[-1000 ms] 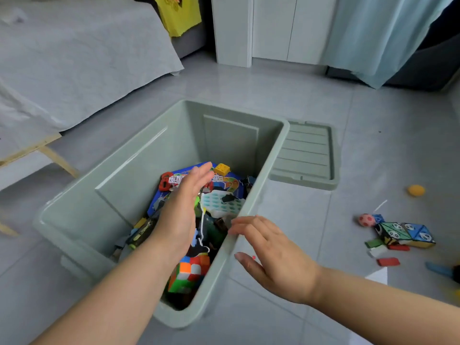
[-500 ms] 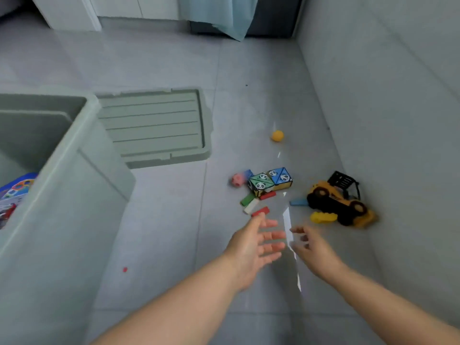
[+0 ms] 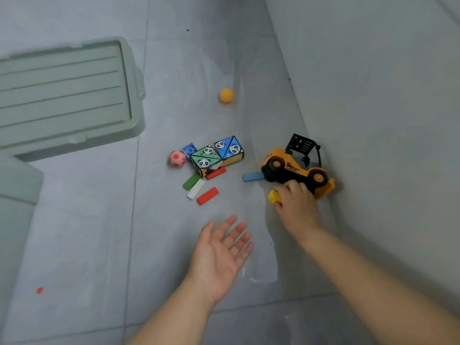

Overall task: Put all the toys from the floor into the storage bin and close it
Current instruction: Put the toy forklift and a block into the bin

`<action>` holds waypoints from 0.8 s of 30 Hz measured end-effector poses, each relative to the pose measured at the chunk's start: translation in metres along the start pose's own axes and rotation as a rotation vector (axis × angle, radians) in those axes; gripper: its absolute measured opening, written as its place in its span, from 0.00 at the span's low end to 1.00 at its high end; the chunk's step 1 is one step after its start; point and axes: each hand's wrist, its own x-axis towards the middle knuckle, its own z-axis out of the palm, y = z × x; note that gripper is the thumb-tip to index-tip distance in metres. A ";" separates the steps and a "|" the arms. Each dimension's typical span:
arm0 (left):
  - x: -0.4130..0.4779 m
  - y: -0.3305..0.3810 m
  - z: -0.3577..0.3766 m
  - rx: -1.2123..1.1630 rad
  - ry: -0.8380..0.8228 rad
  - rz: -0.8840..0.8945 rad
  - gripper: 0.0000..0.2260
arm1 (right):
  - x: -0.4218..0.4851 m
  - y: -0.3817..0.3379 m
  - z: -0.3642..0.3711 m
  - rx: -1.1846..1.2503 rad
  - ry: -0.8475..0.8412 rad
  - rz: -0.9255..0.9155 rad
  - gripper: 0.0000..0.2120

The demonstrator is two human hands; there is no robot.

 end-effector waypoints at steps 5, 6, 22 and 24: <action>0.005 0.004 -0.002 0.008 -0.017 0.050 0.20 | -0.035 -0.048 -0.030 0.676 -0.076 0.136 0.13; 0.007 0.004 -0.004 -0.004 -0.025 0.058 0.20 | -0.046 -0.063 -0.037 0.794 -0.146 0.119 0.14; -0.026 0.022 0.000 -0.081 -0.068 0.137 0.20 | 0.013 0.030 -0.037 0.239 -0.051 0.322 0.20; -0.030 0.023 0.000 -0.074 -0.077 0.154 0.22 | -0.002 0.012 -0.041 0.374 0.052 0.299 0.18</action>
